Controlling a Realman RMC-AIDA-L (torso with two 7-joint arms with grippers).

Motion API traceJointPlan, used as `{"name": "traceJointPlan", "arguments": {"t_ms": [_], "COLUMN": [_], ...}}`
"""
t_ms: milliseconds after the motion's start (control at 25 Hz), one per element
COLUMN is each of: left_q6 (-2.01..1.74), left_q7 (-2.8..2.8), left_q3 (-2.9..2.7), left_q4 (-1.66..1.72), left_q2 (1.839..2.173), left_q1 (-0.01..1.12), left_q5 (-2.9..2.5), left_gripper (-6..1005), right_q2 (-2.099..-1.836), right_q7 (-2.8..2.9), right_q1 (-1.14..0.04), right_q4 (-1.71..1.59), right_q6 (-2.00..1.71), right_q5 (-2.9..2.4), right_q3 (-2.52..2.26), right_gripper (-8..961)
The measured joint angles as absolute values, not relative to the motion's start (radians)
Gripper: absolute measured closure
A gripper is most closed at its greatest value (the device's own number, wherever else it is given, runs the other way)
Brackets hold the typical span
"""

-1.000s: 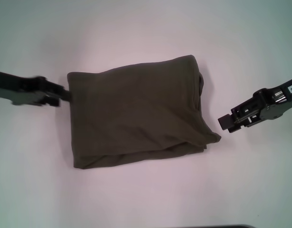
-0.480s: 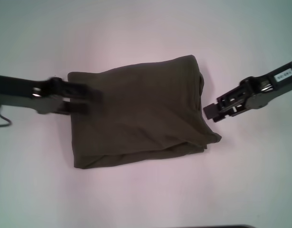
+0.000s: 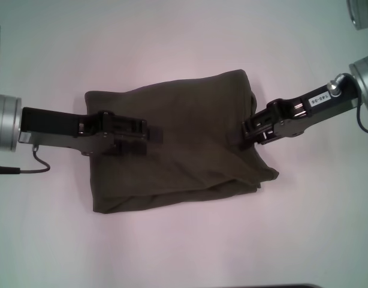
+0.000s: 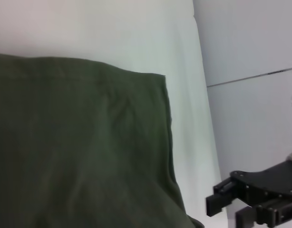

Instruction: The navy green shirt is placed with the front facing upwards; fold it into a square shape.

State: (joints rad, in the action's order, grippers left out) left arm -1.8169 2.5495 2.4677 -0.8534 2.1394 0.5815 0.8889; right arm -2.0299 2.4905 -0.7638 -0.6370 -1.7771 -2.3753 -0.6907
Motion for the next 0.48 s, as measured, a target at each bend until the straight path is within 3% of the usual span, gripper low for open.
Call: {"name": "traceJointPlan", "arguments": {"t_ms": [320,480], "left_q6": [-1.821,-1.81], "left_q7": [2.528,2.535], "left_q3": [2.478,2.503], "left_q4": [-0.839,-0.826], "left_q2": [2.131,2.119], "left_q1": [0.583,0.579], "left_q5": [0.902,0.904], "left_gripper": [376,661], "right_q2": [-2.036,-2.054], "right_q7": [2.483,2.462], "right_q1": [-0.77,-0.767], "right_q4": [-0.64,-0.649], "right_q6": [-1.777,-1.773], "right_q5": [-2.359,-2.319], "right_q3": [-0.691,-0.72], "right_gripper": [528,577]}}
